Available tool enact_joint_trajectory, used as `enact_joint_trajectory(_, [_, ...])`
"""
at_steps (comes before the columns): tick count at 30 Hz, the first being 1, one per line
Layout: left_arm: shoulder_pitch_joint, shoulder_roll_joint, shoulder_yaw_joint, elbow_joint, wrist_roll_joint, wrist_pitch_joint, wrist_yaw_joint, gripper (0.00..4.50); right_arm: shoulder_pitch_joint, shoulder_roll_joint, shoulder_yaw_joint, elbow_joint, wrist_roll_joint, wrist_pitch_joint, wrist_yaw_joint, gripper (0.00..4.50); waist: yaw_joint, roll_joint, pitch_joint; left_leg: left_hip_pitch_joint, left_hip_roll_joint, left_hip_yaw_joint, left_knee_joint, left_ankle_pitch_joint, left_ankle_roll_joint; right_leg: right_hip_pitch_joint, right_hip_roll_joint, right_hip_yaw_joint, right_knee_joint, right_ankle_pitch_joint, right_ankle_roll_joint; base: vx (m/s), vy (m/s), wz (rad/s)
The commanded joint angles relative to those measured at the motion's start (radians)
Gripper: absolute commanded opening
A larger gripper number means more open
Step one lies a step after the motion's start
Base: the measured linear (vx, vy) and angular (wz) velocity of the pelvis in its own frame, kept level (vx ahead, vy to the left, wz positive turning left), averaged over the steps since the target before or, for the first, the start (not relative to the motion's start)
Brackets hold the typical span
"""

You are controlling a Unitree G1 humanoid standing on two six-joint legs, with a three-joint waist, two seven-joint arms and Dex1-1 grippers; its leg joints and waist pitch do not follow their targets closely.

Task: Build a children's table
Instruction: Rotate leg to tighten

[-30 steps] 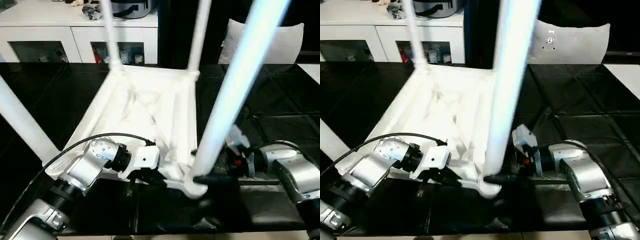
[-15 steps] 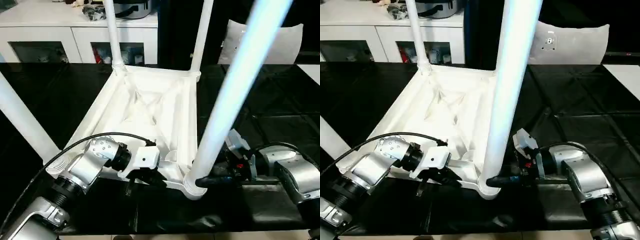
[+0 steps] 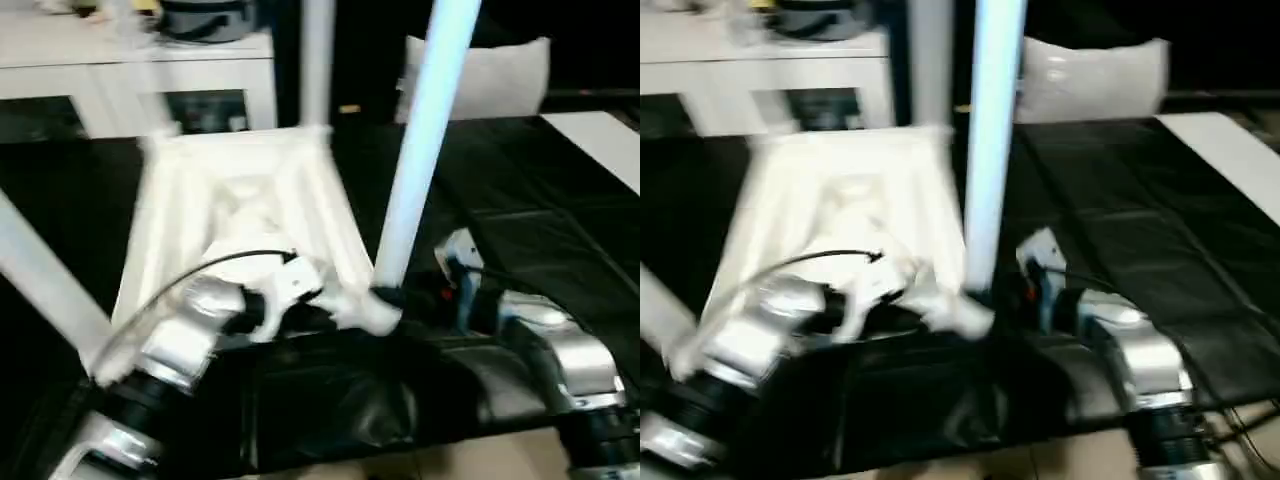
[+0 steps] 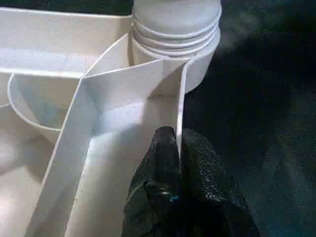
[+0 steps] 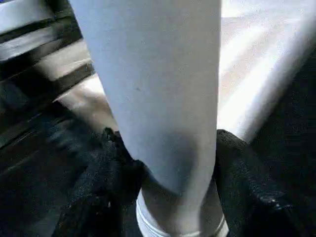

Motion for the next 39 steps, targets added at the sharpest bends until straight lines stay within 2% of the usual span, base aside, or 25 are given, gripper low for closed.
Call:
enact_joint_trajectory(1, [-0.014, -0.092, -0.036, -0.075, -0.044, -0.013, 0.042, 0.00, -0.024, 0.077, 0.077, -0.003, -0.004, 0.045, -0.083, 1.99, 0.011, -0.019, -0.059, -0.021, -0.007, 0.009, -0.066, -0.175, 0.045, 0.064, -0.043, 0.029, -0.106, -0.539, -0.036, 0.000, 0.000, 0.00])
enact_joint_trajectory(3, [-0.021, -0.124, -0.035, -0.053, -0.023, -0.019, 0.100, 0.00, -0.033, 0.107, 0.063, 0.010, -0.033, 0.040, -0.166, 1.99, 0.007, -0.019, -0.062, -0.020, -0.006, 0.010, -0.065, -0.164, 0.057, 0.062, -0.041, 0.030, -0.106, -0.520, -0.034, 0.000, 0.000, 0.00])
enact_joint_trajectory(5, [-0.034, -0.144, -0.037, -0.047, -0.005, -0.008, 0.139, 0.00, -0.035, 0.137, 0.040, 0.020, -0.049, 0.006, -0.216, 1.99, 0.009, -0.015, -0.061, -0.018, -0.004, 0.011, -0.067, -0.164, 0.065, 0.059, -0.042, 0.033, -0.105, -0.501, -0.043, 0.000, 0.000, 0.00])
enact_joint_trajectory(6, [-0.035, -0.145, -0.037, -0.050, -0.002, -0.005, 0.143, 0.00, -0.035, 0.140, 0.037, 0.019, -0.050, 0.004, -0.220, 2.32, 0.011, -0.016, -0.062, -0.019, -0.004, 0.011, -0.068, -0.160, 0.066, 0.061, -0.042, 0.033, -0.104, -0.492, -0.045, 0.000, 0.000, 0.00])
enact_joint_trajectory(8, [-0.041, -0.139, -0.034, -0.051, 0.014, 0.002, 0.155, 0.00, -0.030, 0.144, 0.029, 0.007, -0.053, -0.019, -0.223, 2.66, 0.014, -0.011, -0.063, -0.019, 0.002, 0.009, -0.072, -0.145, 0.070, 0.063, -0.042, 0.036, -0.097, -0.445, -0.059, 0.000, 0.000, 0.00])
enact_joint_trajectory(10, [-0.042, -0.127, -0.034, -0.051, 0.018, -0.001, 0.152, 0.00, -0.024, 0.141, 0.033, -0.006, -0.055, -0.019, -0.223, 2.72, 0.015, -0.010, -0.066, -0.021, 0.005, 0.008, -0.073, -0.128, 0.074, 0.067, -0.043, 0.039, -0.089, -0.384, -0.081, 0.000, 0.000, 0.00])
enact_joint_trajectory(12, [-0.042, -0.119, -0.034, -0.051, 0.019, -0.005, 0.149, 0.00, -0.020, 0.139, 0.035, -0.011, -0.054, -0.021, -0.222, 3.01, 0.015, -0.010, -0.065, -0.020, 0.006, 0.009, -0.073, -0.123, 0.077, 0.068, -0.043, 0.042, -0.083, -0.337, -0.109, 0.000, 0.000, 0.00])
enact_joint_trajectory(14, [-0.041, -0.105, -0.033, -0.049, 0.021, -0.021, 0.137, 0.00, -0.015, 0.133, 0.033, -0.015, -0.047, -0.027, -0.210, 3.10, 0.017, -0.009, -0.065, -0.020, 0.006, 0.010, -0.072, -0.123, 0.078, 0.070, -0.045, 0.044, -0.083, -0.329, -0.118, 0.000, 0.000, 0.00])
enact_joint_trajectory(17, [-0.038, -0.069, -0.033, -0.041, 0.012, -0.059, 0.098, 0.00, -0.006, 0.109, 0.013, -0.034, -0.008, -0.023, -0.159, 3.47, 0.021, -0.006, -0.065, -0.018, 0.008, 0.009, -0.073, -0.124, 0.082, 0.072, -0.046, 0.046, -0.080, -0.318, -0.123, 0.000, 0.000, 0.00])
enact_joint_trajectory(19, [-0.037, -0.050, -0.034, -0.034, 0.008, -0.074, 0.072, 0.00, -0.003, 0.084, 0.007, -0.042, 0.010, -0.017, -0.120, 3.47, 0.023, -0.006, -0.066, -0.018, 0.009, 0.010, -0.073, -0.116, 0.084, 0.072, -0.046, 0.047, -0.078, -0.295, -0.132, 0.000, 0.000, 0.00])
enact_joint_trajectory(21, [-0.035, -0.030, -0.032, -0.026, -0.002, -0.095, 0.037, 0.00, 0.002, 0.040, 0.006, -0.055, 0.039, -0.011, -0.043, 3.80, 0.027, -0.006, -0.065, -0.017, 0.010, 0.010, -0.072, -0.122, 0.089, 0.073, -0.046, 0.047, -0.077, -0.287, -0.141, 0.000, 0.000, 0.00])
enact_joint_trajectory(25, [-0.035, 0.020, -0.042, -0.004, -0.018, -0.161, -0.052, 0.00, 0.006, -0.059, 0.012, -0.066, 0.063, -0.025, 0.100, 3.99, 0.036, -0.006, -0.064, -0.014, 0.011, 0.012, -0.073, -0.141, 0.091, 0.073, -0.047, 0.048, -0.080, -0.309, -0.142, 0.000, 0.000, 0.00])
enact_joint_trajectory(26, [-0.034, 0.043, -0.051, 0.000, -0.028, -0.193, -0.099, 0.00, 0.005, -0.097, 0.019, -0.061, 0.063, -0.038, 0.150, 4.18, 0.042, -0.002, -0.063, -0.012, 0.011, 0.011, -0.072, -0.141, 0.093, 0.071, -0.047, 0.048, -0.081, -0.313, -0.139, 0.000, 0.000, 0.00])
enact_joint_trajectory(27, [-0.030, 0.067, -0.061, -0.001, -0.043, -0.225, -0.155, 0.00, 0.001, -0.135, 0.028, -0.041, 0.043, -0.083, 0.195, 4.21, 0.048, -0.002, -0.064, -0.012, 0.012, 0.012, -0.072, -0.143, 0.093, 0.070, -0.048, 0.048, -0.080, -0.317, -0.139, 0.000, 0.000, 0.00])
enact_joint_trajectory(28, [-0.029, 0.082, -0.068, 0.002, -0.049, -0.242, -0.190, 0.00, -0.004, -0.155, 0.030, -0.025, 0.038, -0.106, 0.221, 4.24, 0.051, -0.002, -0.063, -0.011, 0.013, 0.012, -0.073, -0.145, 0.091, 0.069, -0.049, 0.048, -0.081, -0.323, -0.136, 0.000, 0.000, 0.00])
enact_joint_trajectory(29, [-0.030, 0.095, -0.077, 0.005, -0.051, -0.257, -0.218, 0.00, -0.009, -0.172, 0.031, -0.013, 0.039, -0.120, 0.250, 4.32, 0.058, -0.001, -0.063, -0.005, 0.015, 0.014, -0.073, -0.155, 0.086, 0.065, -0.050, 0.050, -0.082, -0.339, -0.136, 0.000, 0.000, 0.00])
enact_joint_trajectory(31, [-0.032, 0.107, -0.085, 0.011, -0.051, -0.272, -0.243, 0.00, -0.012, -0.189, 0.035, -0.005, 0.046, -0.134, 0.286, 4.42, 0.066, -0.001, -0.063, -0.003, 0.016, 0.014, -0.075, -0.153, 0.081, 0.065, -0.049, 0.051, -0.079, -0.331, -0.145, 0.000, 0.000, 0.00])
enact_joint_trajectory(33, [-0.047, 0.137, -0.108, 0.036, -0.052, -0.318, -0.312, 0.00, -0.020, -0.237, 0.059, 0.007, 0.067, -0.141, 0.397, 4.42, 0.077, -0.005, -0.064, 0.000, 0.019, 0.014, -0.074, -0.158, 0.080, 0.065, -0.050, 0.052, -0.077, -0.318, -0.154, 0.000, 0.000, 0.00])
enact_joint_trajectory(34, [-0.052, 0.147, -0.114, 0.041, -0.054, -0.327, -0.335, 0.00, -0.022, -0.253, 0.072, 0.008, 0.068, -0.145, 0.434, 4.42, 0.079, -0.004, -0.064, 0.001, 0.017, 0.014, -0.074, -0.159, 0.084, 0.065, -0.049, 0.052, -0.075, -0.313, -0.160, 0.000, 0.000, 0.00])
enact_joint_trajectory(35, [-0.058, 0.157, -0.120, 0.047, -0.057, -0.341, -0.360, 0.00, -0.023, -0.270, 0.086, 0.005, 0.078, -0.137, 0.478, 4.42, 0.083, -0.001, -0.065, -0.003, 0.022, 0.013, -0.074, -0.149, 0.089, 0.067, -0.049, 0.054, -0.068, -0.271, -0.175, 0.000, 0.000, 0.00])
enact_joint_trajectory(39, [-0.073, 0.185, -0.135, 0.054, -0.073, -0.368, -0.441, 0.00, -0.033, -0.292, 0.107, 0.010, 0.110, -0.132, 0.571, 4.27, 0.091, -0.004, -0.064, -0.006, 0.020, 0.014, -0.074, -0.155, 0.090, 0.070, -0.051, 0.051, -0.071, -0.306, -0.168, 0.000, 0.000, 0.00])
